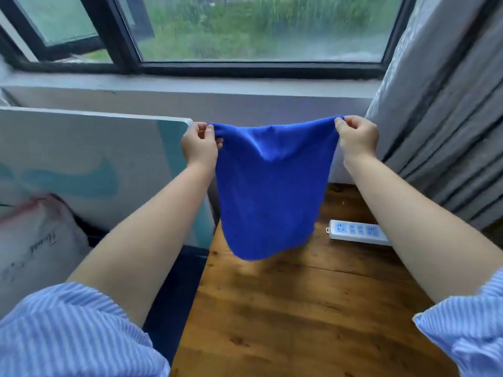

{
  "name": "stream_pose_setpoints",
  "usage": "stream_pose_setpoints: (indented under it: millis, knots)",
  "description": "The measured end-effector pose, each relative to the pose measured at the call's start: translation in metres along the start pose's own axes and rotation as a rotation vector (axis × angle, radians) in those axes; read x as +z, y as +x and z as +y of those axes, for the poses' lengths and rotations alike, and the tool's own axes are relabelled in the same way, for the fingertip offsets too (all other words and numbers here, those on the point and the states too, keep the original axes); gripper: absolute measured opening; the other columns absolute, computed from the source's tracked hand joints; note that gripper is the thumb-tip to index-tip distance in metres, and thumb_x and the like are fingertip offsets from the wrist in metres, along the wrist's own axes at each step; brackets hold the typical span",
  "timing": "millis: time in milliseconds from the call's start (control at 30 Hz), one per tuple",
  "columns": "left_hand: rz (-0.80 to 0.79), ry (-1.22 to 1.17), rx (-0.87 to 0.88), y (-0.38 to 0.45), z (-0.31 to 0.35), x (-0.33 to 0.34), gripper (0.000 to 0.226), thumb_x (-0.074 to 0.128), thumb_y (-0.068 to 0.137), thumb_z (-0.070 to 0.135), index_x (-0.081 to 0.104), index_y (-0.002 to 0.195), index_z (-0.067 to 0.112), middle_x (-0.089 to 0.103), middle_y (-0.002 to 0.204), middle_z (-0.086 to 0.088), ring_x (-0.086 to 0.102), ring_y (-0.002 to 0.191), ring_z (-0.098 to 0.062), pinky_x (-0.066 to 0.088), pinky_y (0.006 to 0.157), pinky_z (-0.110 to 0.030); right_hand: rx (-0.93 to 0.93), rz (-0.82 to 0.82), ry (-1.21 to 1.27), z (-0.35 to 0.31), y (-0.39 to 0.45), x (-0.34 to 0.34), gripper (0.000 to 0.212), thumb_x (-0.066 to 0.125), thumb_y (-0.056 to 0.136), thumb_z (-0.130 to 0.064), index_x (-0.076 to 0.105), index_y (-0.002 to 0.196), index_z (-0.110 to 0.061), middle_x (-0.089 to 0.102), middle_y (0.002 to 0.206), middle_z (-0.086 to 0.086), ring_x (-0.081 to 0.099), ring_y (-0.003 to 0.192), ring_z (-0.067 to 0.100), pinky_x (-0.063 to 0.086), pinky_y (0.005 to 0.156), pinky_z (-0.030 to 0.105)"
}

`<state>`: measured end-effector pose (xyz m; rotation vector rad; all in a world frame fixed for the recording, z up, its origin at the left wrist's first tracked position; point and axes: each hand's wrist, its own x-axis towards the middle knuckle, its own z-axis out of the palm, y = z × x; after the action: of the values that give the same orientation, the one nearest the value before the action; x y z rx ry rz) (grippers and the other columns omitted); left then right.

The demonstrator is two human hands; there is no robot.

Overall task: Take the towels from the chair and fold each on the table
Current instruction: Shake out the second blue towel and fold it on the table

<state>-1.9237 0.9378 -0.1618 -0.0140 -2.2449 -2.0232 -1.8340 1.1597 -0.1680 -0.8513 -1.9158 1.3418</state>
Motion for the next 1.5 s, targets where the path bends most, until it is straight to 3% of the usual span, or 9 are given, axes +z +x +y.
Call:
stream_pose_setpoints:
  millis: [167, 267, 400, 500, 833, 1000, 1100, 1200, 1500]
  knots:
    - [0.114, 0.212, 0.029, 0.001, -0.002, -0.02, 0.039, 0.038, 0.097, 0.013, 0.032, 0.06, 0.022, 0.042, 0.063, 0.003, 0.046, 0.066, -0.022, 0.037, 0.063, -0.028, -0.06, -0.016, -0.161, -0.002, -0.004, 0.001, 0.025, 0.042, 0.094, -0.015, 0.06, 0.104, 0.0, 0.062, 0.095, 0.013, 0.056, 0.09, 0.027, 0.041, 0.08, 0.031]
    - [0.083, 0.455, -0.079, -0.013, -0.033, -0.035, 0.039, 0.038, 0.097, 0.014, 0.033, 0.059, 0.018, 0.049, 0.077, -0.007, 0.042, 0.083, -0.02, 0.038, 0.075, -0.032, -0.019, -0.164, -0.317, 0.035, -0.016, 0.001, 0.018, 0.043, 0.091, -0.009, 0.059, 0.084, -0.004, 0.056, 0.085, 0.018, 0.052, 0.082, 0.028, 0.039, 0.076, 0.036]
    - [-0.147, 0.783, -0.35, -0.037, -0.089, -0.056, 0.03, 0.038, 0.097, 0.012, 0.06, 0.106, -0.007, 0.059, 0.118, -0.025, 0.054, 0.109, -0.039, 0.044, 0.091, -0.036, 0.207, -0.465, -0.556, 0.093, -0.043, -0.009, 0.034, 0.045, 0.087, -0.003, 0.047, 0.054, -0.011, 0.051, 0.034, -0.001, 0.048, 0.033, 0.008, 0.04, 0.045, 0.022]
    - [-0.398, 1.093, -0.457, -0.073, -0.141, -0.077, 0.029, 0.045, 0.091, 0.007, 0.059, 0.111, -0.009, 0.061, 0.117, -0.025, 0.058, 0.11, -0.038, 0.048, 0.088, -0.037, 0.356, -0.786, -0.917, 0.145, -0.085, -0.027, 0.037, 0.045, 0.09, -0.005, 0.05, 0.054, -0.01, 0.052, 0.039, -0.001, 0.046, 0.033, 0.009, 0.028, 0.027, 0.012]
    - [-1.197, 1.68, -0.71, -0.17, -0.235, -0.125, 0.023, 0.049, 0.085, 0.01, 0.038, 0.066, 0.016, 0.042, 0.074, 0.001, 0.047, 0.086, -0.023, 0.039, 0.074, -0.028, 0.592, -1.418, -1.457, 0.225, -0.194, -0.062, 0.035, 0.04, 0.089, -0.001, 0.043, 0.058, -0.016, 0.053, 0.031, -0.005, 0.042, 0.02, -0.003, 0.037, 0.036, 0.012]
    - [-1.416, 1.724, -0.783, -0.185, -0.241, -0.136, 0.034, 0.046, 0.096, 0.023, 0.048, 0.128, 0.011, 0.05, 0.108, 0.001, 0.051, 0.102, -0.021, 0.042, 0.091, -0.029, 0.564, -1.647, -1.628, 0.219, -0.207, -0.06, 0.025, 0.045, 0.095, -0.016, 0.057, 0.074, -0.01, 0.063, 0.046, -0.01, 0.05, 0.059, 0.011, 0.036, 0.055, 0.02]
    - [-1.319, 1.681, -0.699, -0.18, -0.247, -0.135, 0.019, 0.041, 0.097, 0.026, 0.054, 0.107, 0.016, 0.057, 0.116, 0.003, 0.054, 0.105, -0.02, 0.044, 0.087, -0.028, 0.569, -1.489, -1.576, 0.221, -0.204, -0.051, 0.018, 0.043, 0.093, -0.016, 0.058, 0.085, -0.01, 0.054, 0.063, 0.0, 0.047, 0.058, 0.012, 0.038, 0.05, 0.02]
    - [-1.048, 1.567, -0.402, -0.167, -0.251, -0.133, 0.027, 0.037, 0.096, 0.016, 0.04, 0.069, 0.016, 0.045, 0.074, 0.005, 0.046, 0.077, -0.019, 0.034, 0.055, -0.023, 0.366, -1.172, -1.415, 0.222, -0.199, -0.038, 0.019, 0.039, 0.091, -0.014, 0.043, 0.072, -0.011, 0.044, 0.075, 0.001, 0.046, 0.069, 0.019, 0.033, 0.05, 0.023]
    - [-0.856, 1.449, -0.155, -0.124, -0.247, -0.104, 0.023, 0.034, 0.094, 0.011, 0.036, 0.071, 0.011, 0.042, 0.086, -0.003, 0.039, 0.075, -0.021, 0.033, 0.058, -0.03, 0.289, -0.899, -1.194, 0.22, -0.173, 0.012, 0.029, 0.039, 0.088, -0.009, 0.035, 0.06, -0.013, 0.039, 0.065, 0.0, 0.039, 0.059, 0.017, 0.024, 0.045, 0.025]
